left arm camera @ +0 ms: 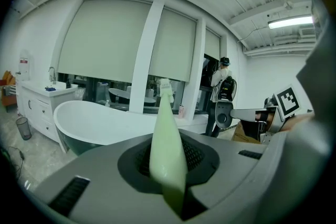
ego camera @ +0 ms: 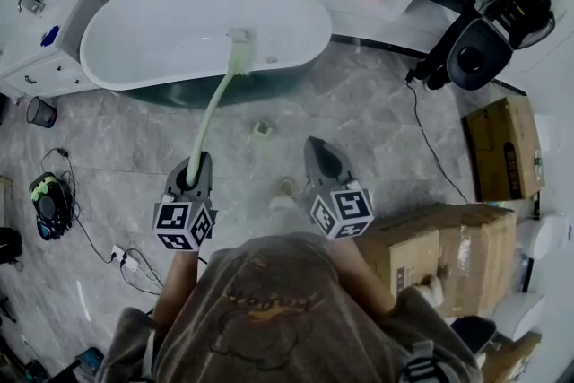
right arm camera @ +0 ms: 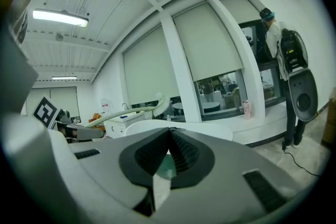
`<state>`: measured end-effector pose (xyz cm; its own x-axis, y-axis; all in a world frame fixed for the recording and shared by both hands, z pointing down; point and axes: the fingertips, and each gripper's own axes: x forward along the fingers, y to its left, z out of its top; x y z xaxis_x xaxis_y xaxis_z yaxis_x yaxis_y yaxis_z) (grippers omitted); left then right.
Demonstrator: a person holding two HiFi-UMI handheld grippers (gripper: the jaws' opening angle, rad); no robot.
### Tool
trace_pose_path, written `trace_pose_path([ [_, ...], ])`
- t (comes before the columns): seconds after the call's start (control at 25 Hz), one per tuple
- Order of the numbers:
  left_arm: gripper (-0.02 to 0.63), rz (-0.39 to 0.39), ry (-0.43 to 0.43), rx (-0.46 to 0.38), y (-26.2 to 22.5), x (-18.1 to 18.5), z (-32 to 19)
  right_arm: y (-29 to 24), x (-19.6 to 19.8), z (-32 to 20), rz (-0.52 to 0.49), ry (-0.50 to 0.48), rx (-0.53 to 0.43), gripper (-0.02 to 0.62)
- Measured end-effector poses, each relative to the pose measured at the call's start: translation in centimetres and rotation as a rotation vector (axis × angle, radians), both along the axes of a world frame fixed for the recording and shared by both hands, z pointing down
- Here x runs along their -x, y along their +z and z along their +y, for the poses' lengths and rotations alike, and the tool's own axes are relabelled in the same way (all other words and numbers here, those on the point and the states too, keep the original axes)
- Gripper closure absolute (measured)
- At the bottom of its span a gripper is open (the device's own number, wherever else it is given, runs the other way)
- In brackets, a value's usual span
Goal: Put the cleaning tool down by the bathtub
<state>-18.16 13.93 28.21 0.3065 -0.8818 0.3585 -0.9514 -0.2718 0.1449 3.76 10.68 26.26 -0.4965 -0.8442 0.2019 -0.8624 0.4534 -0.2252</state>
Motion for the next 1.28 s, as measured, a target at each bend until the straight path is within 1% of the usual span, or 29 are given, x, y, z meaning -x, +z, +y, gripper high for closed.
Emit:
trace_pose_path([
  [0.16, 0.569, 0.001, -0.024, -0.001, -0.6, -2.1, -5.0, -0.2, -2.1, -5.5, -0.002, -0.028, 0.008, 0.595],
  [0.32, 0.568, 0.001, -0.064, -0.004, -1.3, -3.5, -8.6, -0.4, -3.5, -9.9, -0.017, -0.065, 0.012, 0.595],
  [0.48, 0.568, 0.008, -0.089, -0.006, -1.7, -3.6, -11.3, -0.1, -3.1, -13.5, -0.030, -0.103, 0.027, 0.595],
  [0.6, 0.568, 0.003, -0.099, -0.008, -1.7, -3.1, -12.6, -0.1, -2.5, -15.1, -0.027, -0.117, 0.028, 0.595],
  [0.76, 0.568, -0.007, -0.104, -0.023, -1.9, -2.1, -14.7, -0.2, -2.5, -17.2, -0.021, -0.102, 0.016, 0.595],
  [1.0, 0.568, -0.008, -0.081, -0.028, -2.3, -1.4, -18.8, -0.9, -3.3, -20.1, -0.010, -0.040, 0.003, 0.595],
  [1.28, 0.568, -0.010, -0.037, -0.034, -1.7, -0.8, -22.6, -0.5, -1.9, -22.4, -0.005, -0.005, -0.004, 0.595],
])
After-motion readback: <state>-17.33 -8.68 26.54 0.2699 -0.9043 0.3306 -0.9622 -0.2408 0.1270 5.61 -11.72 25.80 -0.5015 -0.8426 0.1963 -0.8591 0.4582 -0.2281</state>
